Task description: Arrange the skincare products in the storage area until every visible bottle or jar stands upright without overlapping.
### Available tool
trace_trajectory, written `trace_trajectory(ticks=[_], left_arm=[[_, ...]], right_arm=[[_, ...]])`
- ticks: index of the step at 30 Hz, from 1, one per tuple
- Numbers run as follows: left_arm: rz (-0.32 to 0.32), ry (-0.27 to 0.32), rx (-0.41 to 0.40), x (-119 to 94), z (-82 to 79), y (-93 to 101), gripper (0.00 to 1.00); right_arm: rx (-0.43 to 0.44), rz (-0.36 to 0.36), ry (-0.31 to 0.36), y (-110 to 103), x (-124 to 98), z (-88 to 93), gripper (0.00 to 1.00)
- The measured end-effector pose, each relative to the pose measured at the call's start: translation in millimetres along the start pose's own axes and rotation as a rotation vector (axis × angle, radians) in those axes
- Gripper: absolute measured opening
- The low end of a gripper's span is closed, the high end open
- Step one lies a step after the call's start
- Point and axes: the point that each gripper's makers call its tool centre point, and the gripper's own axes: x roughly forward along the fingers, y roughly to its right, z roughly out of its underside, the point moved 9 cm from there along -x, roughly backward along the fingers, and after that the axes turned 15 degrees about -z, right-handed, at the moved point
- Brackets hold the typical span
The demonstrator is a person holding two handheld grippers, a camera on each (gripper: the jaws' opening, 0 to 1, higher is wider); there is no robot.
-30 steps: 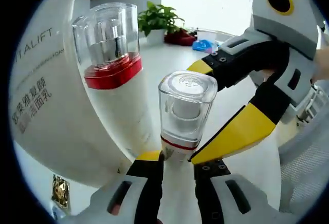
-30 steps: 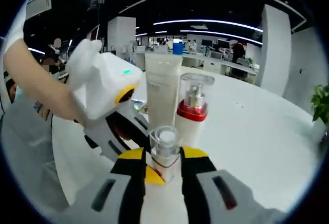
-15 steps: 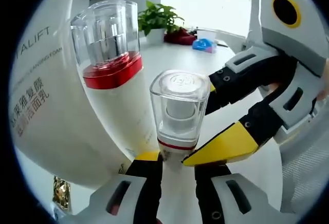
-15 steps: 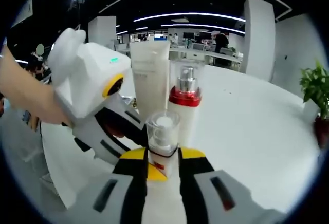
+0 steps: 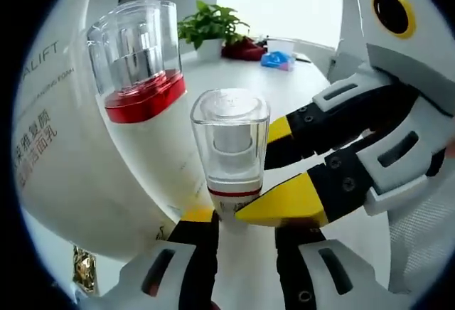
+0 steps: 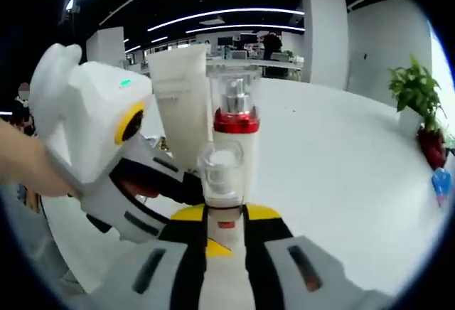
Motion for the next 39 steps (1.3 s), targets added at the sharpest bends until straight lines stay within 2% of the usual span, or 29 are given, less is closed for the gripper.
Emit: trace_trajectory(ticks=[11, 20, 30, 35, 39], left_arm=[[-0.02, -0.017, 0.012, -10, 7.6, -1.8, 0.34], [-0.054, -0.029, -0.007, -35, 20.9, -4.4, 0.37], [-0.092, -0.043, -0.053, -57, 38.0, -7.2, 0.38], [-0.103, -0.039, -0.063, -65, 40.1, -5.1, 0.38], [-0.113, -0.032, -0.074, -72, 40.4, -4.6, 0.38]], right_arm=[[0.03, 0.054, 0.004, -4, 1, 4.0, 0.18], [0.046, 0.106, -0.011, -7, 1, 7.6, 0.18], [0.081, 0.116, -0.017, -11, 0, 10.2, 0.19], [0.076, 0.122, -0.035, -13, -1, 12.4, 0.3], [0.076, 0.117, -0.04, -14, -5, 13.2, 0.29]])
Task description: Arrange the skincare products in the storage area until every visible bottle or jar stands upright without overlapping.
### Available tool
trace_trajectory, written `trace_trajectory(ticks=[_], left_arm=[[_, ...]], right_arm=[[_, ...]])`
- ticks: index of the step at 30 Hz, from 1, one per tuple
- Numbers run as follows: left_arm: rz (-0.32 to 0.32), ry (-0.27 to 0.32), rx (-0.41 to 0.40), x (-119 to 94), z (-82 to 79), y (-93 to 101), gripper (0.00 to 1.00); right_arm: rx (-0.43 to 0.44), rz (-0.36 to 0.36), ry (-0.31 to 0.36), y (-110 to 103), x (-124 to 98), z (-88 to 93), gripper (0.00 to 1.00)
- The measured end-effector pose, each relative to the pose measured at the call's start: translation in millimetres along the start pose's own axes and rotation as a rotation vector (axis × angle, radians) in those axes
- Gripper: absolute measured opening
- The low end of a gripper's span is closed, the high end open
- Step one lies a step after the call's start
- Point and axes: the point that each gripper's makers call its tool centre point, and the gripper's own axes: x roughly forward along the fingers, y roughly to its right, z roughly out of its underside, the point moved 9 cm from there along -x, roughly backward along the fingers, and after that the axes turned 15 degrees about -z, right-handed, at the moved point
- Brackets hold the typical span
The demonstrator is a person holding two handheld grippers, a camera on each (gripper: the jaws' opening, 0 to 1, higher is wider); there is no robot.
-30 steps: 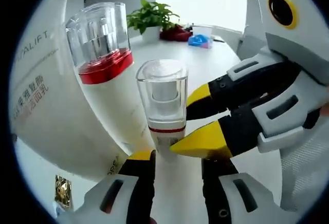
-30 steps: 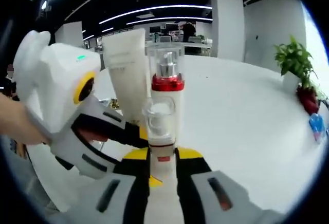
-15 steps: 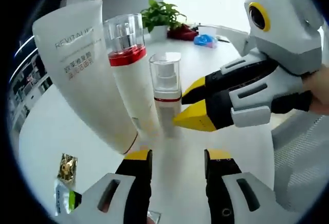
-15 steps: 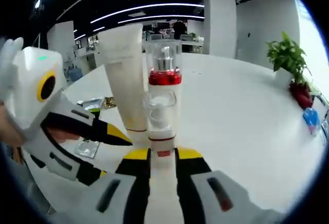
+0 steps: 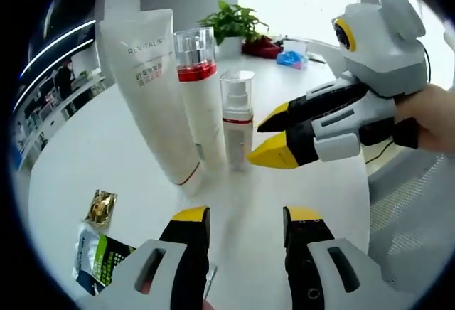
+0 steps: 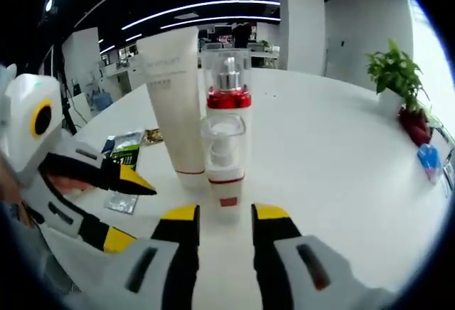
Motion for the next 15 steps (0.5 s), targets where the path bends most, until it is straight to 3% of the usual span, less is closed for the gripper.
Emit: trace_trajectory(ticks=[10, 15], left_arm=[[-0.03, 0.008, -0.019, -16, 2.1, -2.1, 0.41], [-0.045, 0.01, -0.047, -27, 5.6, -2.1, 0.45]], right_arm=[[-0.019, -0.012, 0.005, -4, -13, -3.0, 0.34], [-0.043, -0.083, -0.012, -13, -16, 0.4, 0.44]])
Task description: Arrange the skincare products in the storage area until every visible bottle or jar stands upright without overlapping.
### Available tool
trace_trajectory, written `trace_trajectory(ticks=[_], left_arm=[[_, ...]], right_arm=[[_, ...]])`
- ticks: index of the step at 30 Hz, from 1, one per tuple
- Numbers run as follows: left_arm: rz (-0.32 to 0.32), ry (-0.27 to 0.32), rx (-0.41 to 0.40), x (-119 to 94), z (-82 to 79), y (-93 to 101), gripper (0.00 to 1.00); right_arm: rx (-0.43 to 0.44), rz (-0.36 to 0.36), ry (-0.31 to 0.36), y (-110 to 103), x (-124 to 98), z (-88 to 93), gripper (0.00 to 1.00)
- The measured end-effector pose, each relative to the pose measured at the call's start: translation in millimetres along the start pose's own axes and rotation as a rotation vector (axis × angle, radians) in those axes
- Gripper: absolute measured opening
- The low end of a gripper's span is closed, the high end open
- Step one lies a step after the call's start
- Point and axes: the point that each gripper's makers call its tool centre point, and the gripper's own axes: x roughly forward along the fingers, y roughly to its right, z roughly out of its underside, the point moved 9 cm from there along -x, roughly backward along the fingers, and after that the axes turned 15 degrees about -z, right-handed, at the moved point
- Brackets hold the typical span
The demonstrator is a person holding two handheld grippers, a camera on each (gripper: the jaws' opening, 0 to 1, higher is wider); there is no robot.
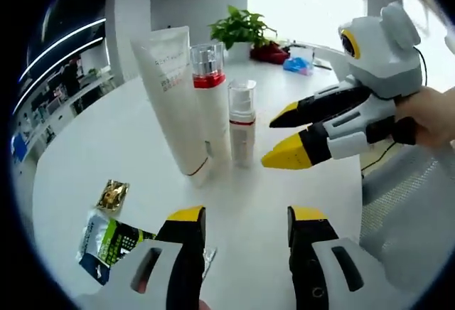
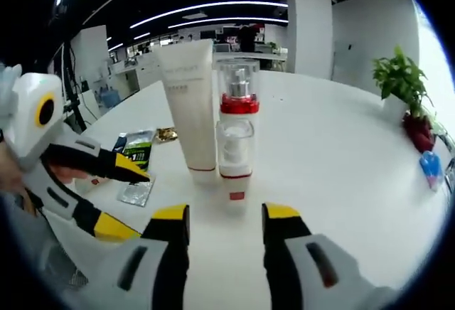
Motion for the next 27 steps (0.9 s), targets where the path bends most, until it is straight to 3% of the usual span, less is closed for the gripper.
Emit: trace_trajectory(ticks=[12, 27], left_arm=[[-0.014, -0.018, -0.042, -25, 8.1, 4.0, 0.55], [-0.026, -0.056, -0.133, -67, 25.9, 11.3, 0.7]], right_arm=[[-0.072, -0.092, -0.022, -15, -15, 0.2, 0.55], [-0.093, -0.165, 0.017, -25, -53, -1.9, 0.79]])
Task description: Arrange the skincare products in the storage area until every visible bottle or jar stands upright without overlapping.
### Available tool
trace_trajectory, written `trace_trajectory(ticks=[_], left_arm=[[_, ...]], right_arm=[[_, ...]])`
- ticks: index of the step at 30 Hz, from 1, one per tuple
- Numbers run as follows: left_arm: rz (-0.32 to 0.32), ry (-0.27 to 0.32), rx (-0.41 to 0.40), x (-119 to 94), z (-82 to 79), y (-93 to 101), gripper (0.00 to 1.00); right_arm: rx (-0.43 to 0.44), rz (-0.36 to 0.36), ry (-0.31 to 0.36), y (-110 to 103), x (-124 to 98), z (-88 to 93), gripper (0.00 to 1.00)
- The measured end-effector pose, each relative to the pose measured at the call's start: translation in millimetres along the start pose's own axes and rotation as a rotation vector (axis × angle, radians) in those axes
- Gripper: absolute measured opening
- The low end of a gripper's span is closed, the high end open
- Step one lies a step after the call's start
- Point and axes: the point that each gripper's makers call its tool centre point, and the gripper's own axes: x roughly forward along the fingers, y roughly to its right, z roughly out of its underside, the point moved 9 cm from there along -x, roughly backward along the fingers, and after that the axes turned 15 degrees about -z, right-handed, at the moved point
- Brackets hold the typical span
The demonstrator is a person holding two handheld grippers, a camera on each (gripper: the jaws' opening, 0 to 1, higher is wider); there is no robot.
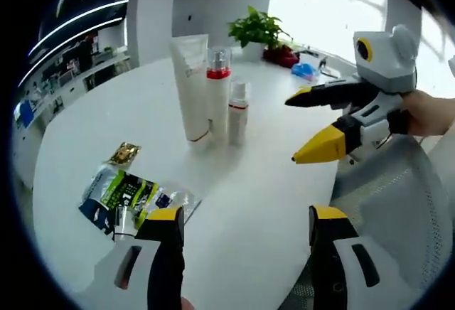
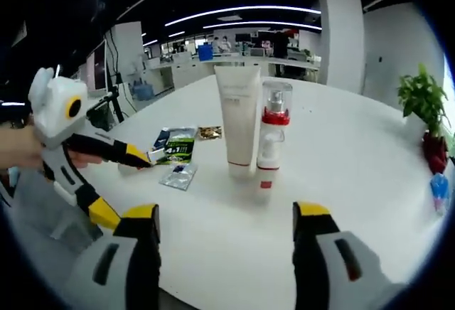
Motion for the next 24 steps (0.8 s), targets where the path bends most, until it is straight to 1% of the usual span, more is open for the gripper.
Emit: trace_trajectory(ticks=[7, 11, 14, 18, 24], left_arm=[[0.014, -0.018, -0.057, -20, 7.9, 1.5, 0.77], [0.01, -0.027, -0.072, -31, 13.4, 1.1, 0.82], [0.004, -0.033, -0.095, -41, 19.4, -0.7, 0.84], [-0.011, -0.039, -0.118, -53, 25.3, -1.2, 0.89], [-0.031, -0.04, -0.156, -69, 32.2, -5.4, 0.94]], right_arm=[[-0.012, -0.029, 0.015, -5, -13, -0.7, 0.87], [-0.01, -0.046, 0.018, -8, -19, 1.6, 0.9], [-0.034, -0.052, 0.031, -11, -23, 3.0, 0.94], [-0.041, -0.063, 0.051, -14, -27, 4.1, 0.98], [-0.036, -0.078, 0.049, -18, -30, 3.2, 1.0]])
